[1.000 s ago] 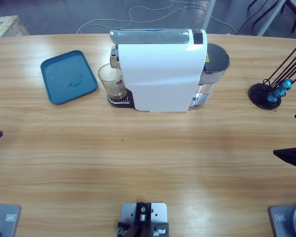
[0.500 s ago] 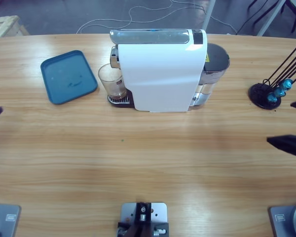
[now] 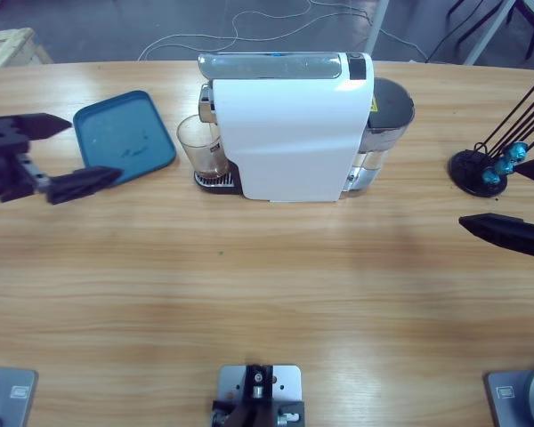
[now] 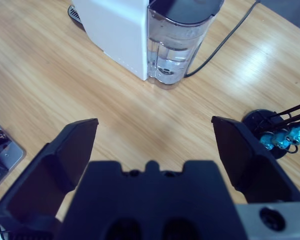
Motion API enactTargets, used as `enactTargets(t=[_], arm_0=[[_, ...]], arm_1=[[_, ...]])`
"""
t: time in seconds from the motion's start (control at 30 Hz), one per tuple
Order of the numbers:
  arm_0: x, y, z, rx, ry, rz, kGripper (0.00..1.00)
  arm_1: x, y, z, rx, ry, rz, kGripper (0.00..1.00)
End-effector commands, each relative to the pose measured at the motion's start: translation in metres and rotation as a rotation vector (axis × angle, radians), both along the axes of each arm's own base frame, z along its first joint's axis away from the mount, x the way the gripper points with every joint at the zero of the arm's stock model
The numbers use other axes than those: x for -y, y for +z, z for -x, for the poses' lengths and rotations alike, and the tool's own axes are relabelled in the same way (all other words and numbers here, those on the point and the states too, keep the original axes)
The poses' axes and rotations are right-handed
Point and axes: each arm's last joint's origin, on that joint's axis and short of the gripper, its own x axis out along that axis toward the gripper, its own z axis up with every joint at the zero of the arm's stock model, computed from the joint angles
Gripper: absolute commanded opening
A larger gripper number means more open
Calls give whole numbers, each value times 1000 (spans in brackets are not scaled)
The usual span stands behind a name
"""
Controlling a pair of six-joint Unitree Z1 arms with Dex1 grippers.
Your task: Pour coffee
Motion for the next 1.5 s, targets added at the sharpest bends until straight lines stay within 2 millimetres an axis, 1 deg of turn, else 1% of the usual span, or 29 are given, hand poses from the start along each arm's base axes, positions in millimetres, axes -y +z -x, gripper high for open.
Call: enactTargets(t=[0.03, 0.27, 0.37, 0.5, 0.6, 0.93, 1.07, 1.23, 1.5], arm_0=[[17, -33, -20, -69, 70, -63, 988], [34, -44, -39, -114, 42, 26, 982], [36, -47, -51, -142, -6, 95, 982], [35, -53, -66, -154, -21, 139, 982], [33, -59, -73, -169, -10, 140, 982], [45, -74, -88, -219, -64, 160, 982], [47, -77, -98, -218, -61, 173, 982], [55, -84, -113, -238, -76, 179, 982], [65, -89, -127, -252, -92, 190, 987]], arm_1=[[-3, -17, -3, -31, 5, 58, 1000], [-4, -17, -4, -33, 13, 64, 1000], [-4, -18, -5, -35, 13, 66, 1000], [-5, -18, -6, -37, 15, 69, 1000], [-5, -18, -6, -38, 15, 70, 1000], [-6, -19, -7, -40, 18, 75, 1000], [-6, -19, -7, -40, 19, 76, 1000], [-6, -19, -7, -40, 19, 77, 1000], [-6, -20, -7, -41, 20, 79, 1000]])
